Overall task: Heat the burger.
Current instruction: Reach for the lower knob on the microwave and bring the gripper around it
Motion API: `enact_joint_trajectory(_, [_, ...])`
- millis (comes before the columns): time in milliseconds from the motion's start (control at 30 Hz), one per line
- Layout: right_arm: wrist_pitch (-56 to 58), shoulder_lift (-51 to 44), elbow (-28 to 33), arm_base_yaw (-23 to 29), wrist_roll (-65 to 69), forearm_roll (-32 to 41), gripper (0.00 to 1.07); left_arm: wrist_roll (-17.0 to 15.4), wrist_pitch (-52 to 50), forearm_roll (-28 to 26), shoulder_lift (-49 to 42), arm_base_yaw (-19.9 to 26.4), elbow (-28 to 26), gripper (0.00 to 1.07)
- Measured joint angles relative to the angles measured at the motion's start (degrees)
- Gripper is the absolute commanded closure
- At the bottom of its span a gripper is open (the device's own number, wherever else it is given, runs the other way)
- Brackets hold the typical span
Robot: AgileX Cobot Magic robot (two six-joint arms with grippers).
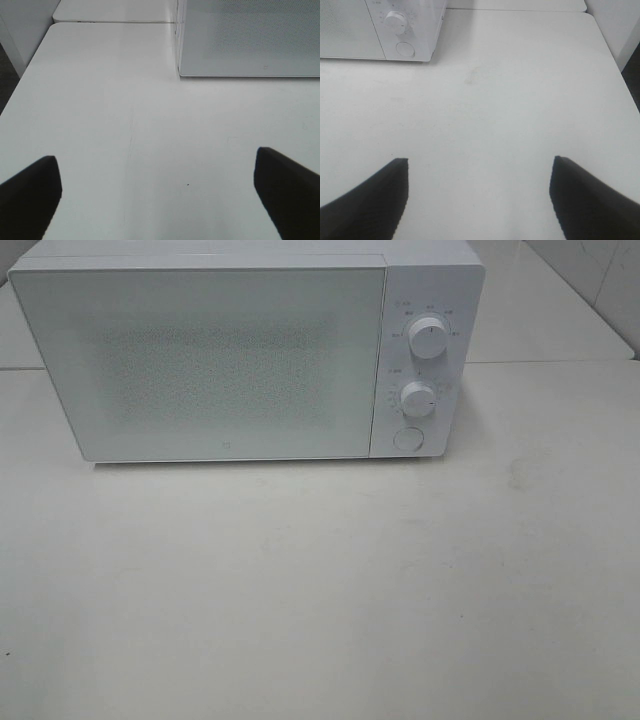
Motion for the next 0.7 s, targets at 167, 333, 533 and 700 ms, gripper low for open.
enact_joint_trajectory(167, [0.00, 0.00, 0.00, 0.00, 0.00, 0.00, 0.31, 0.00, 0.00, 0.00, 0.00, 0.00, 0.00, 0.09])
enact_joint_trajectory(333, [0.00, 0.00, 0.00, 0.00, 0.00, 0.00, 0.31, 0.00, 0.00, 0.00, 0.00, 0.00, 0.00, 0.09])
enact_joint_trajectory(533, [0.00, 0.00, 0.00, 0.00, 0.00, 0.00, 0.31, 0.00, 0.00, 0.00, 0.00, 0.00, 0.00, 0.09])
enact_joint_trajectory(700, [0.00, 0.00, 0.00, 0.00, 0.00, 0.00, 0.31, 0.00, 0.00, 0.00, 0.00, 0.00, 0.00, 0.09])
